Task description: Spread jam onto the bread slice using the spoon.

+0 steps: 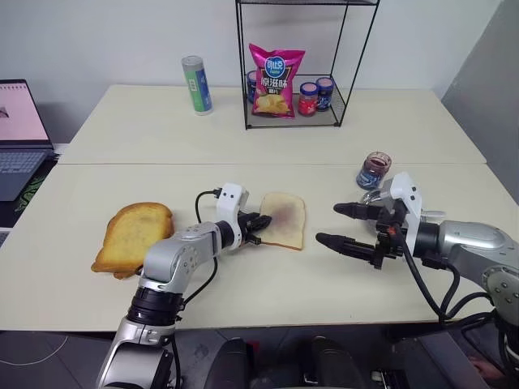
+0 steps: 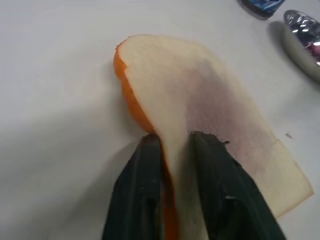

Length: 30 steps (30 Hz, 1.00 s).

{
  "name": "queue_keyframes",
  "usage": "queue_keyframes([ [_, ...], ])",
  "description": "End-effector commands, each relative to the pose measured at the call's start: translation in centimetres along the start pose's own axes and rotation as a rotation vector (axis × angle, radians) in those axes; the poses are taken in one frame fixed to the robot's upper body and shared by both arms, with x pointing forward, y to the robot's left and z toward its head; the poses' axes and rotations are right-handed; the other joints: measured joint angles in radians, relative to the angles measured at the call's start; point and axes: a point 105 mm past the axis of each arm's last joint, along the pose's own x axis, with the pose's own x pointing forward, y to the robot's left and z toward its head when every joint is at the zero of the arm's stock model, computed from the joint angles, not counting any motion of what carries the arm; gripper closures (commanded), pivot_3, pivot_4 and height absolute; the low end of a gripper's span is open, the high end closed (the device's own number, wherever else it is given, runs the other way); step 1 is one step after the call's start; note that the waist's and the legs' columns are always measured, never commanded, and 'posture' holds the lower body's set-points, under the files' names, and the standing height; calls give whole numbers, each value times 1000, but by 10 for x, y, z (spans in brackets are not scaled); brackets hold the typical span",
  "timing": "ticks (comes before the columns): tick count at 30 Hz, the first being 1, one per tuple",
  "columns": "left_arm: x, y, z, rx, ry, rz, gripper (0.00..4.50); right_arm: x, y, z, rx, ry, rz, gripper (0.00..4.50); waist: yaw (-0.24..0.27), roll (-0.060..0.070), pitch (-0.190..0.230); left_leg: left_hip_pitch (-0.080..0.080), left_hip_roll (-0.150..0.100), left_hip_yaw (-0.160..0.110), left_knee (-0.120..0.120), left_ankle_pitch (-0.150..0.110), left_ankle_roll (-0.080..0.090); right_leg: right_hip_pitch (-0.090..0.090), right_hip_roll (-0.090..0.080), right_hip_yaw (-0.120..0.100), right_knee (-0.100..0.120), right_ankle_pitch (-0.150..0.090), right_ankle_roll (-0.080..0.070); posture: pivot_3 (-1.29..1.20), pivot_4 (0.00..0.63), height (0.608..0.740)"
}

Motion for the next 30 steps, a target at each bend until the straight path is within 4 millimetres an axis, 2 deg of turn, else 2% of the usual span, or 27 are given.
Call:
queue_keyframes([
  [1,-1,-16,10,30,-30,-68,2386,-2,1,16,-50,-36,-7,0,0,0,0,0,0,0,0,0,0,0,0,0,0,0,0,0,150,740],
  [8,-15,-18,16,73,3,-72,945,-2,-2,18,-41,-33,-29,0,-1,0,0,0,0,0,0,0,0,0,0,0,0,0,0,0,150,740],
  [12,-39,-5,16,242,98,47,91,-9,-12,14,-12,-42,-107,0,-1,-1,1,0,0,0,0,0,0,0,0,0,0,0,0,0,150,740],
  [15,-51,-18,22,381,96,-6,21,-17,-23,9,17,-56,-198,0,-1,-1,1,0,1,0,-1,0,0,-1,0,1,1,0,0,0,150,740],
  [21,-59,-45,39,604,13,-161,21,-38,-40,2,106,-131,-391,0,3,-1,1,0,0,2,0,0,0,-1,-1,2,0,0,0,0,150,740],
  [25,-62,-53,54,748,-56,-253,21,-71,-59,-7,234,-263,-644,0,2,-1,1,0,1,2,-1,0,0,-1,0,2,0,0,0,0,150,740],
  [27,-61,-61,60,790,-98,-309,21,-86,-66,-15,260,-273,-746,0,3,0,0,0,1,3,-1,0,0,-2,0,2,1,0,0,0,150,740],
  [30,-52,-75,66,806,-154,-397,21,-110,-74,-35,329,-282,-892,0,3,1,0,0,0,5,-1,0,0,-2,0,4,0,0,0,0,150,740],
])
